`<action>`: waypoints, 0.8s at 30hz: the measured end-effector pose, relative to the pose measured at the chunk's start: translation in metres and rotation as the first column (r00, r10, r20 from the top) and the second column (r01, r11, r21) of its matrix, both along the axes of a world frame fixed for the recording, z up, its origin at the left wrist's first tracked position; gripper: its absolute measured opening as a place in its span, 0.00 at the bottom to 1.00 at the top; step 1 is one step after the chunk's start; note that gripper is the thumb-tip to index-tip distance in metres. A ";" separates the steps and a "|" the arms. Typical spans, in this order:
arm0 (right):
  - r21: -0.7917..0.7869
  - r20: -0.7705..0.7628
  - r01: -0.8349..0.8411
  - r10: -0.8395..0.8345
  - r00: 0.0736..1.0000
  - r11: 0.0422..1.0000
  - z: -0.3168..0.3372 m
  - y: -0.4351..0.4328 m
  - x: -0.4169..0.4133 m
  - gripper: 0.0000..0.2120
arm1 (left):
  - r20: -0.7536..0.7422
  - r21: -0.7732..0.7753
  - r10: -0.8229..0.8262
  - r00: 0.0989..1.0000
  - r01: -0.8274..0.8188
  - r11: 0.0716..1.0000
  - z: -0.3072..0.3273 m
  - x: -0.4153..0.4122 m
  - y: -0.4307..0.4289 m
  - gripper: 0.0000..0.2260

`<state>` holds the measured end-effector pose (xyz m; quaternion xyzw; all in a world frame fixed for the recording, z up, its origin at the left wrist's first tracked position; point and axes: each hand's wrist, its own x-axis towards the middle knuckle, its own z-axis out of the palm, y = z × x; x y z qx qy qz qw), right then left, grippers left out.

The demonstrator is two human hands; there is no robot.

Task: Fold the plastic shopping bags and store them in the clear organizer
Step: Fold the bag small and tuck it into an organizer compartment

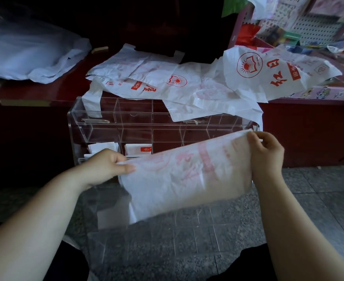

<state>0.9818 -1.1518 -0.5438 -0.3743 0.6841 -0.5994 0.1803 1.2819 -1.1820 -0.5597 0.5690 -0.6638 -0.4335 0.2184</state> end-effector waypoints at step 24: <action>0.202 -0.559 -0.607 0.599 0.573 0.768 0.006 0.017 0.090 0.14 | -0.031 -0.718 -0.101 0.994 0.048 0.694 0.018 -0.023 0.035 0.11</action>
